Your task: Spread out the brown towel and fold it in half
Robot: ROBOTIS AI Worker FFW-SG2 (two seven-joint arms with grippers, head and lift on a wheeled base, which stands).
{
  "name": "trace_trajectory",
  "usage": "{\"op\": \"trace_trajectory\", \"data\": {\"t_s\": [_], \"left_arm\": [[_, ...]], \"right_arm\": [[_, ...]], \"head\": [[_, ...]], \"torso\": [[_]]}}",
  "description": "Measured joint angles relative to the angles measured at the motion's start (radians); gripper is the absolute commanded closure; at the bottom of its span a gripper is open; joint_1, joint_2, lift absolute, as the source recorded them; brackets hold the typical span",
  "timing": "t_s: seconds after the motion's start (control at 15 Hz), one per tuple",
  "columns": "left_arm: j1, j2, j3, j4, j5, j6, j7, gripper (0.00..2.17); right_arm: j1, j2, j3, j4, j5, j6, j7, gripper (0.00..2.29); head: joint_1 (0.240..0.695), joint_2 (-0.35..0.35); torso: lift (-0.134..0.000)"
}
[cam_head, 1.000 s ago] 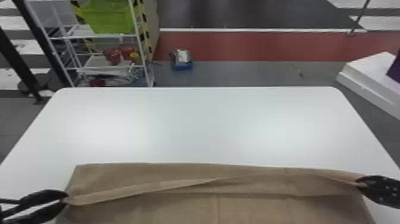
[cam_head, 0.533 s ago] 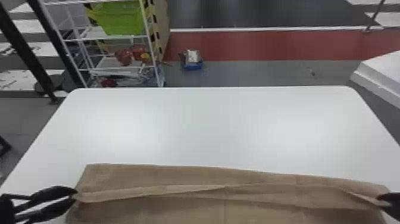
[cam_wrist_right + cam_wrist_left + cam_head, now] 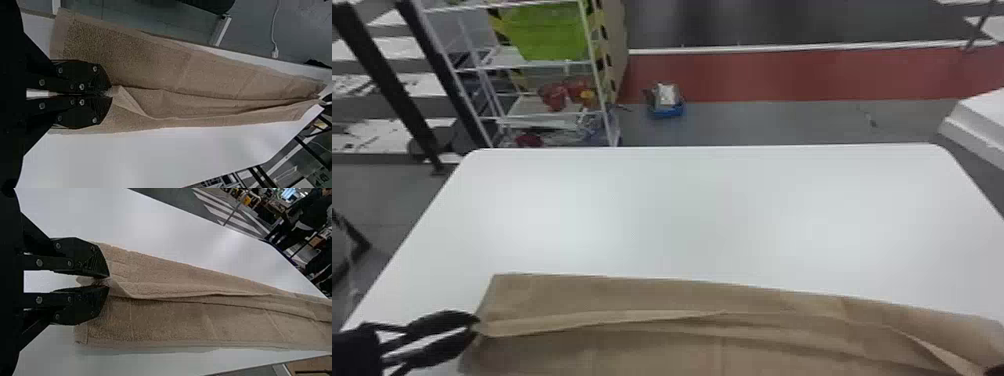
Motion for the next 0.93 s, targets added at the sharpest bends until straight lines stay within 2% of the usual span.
{"op": "trace_trajectory", "data": {"t_s": [0.27, 0.33, 0.53, 0.93], "left_arm": [[-0.004, 0.002, 0.000, 0.017, 0.001, -0.015, 0.000, 0.98], [-0.005, 0.005, 0.003, 0.020, 0.003, -0.024, -0.001, 0.98], [-0.008, 0.013, 0.018, 0.037, 0.010, -0.048, 0.001, 0.98], [-0.007, 0.010, 0.024, 0.048, 0.008, -0.089, -0.019, 0.97]], "right_arm": [[-0.021, -0.017, -0.022, 0.040, 0.010, -0.038, 0.000, 1.11], [-0.042, -0.026, -0.036, 0.060, 0.007, -0.039, 0.000, 1.11], [-0.075, -0.045, -0.068, 0.096, 0.000, -0.037, 0.000, 1.11], [-0.021, -0.026, -0.064, 0.048, -0.024, -0.036, 0.000, 1.11]], "head": [[0.695, 0.075], [0.695, 0.043], [0.695, 0.016], [0.695, 0.037]], "torso": [[-0.134], [-0.134], [-0.134], [-0.134]]}}
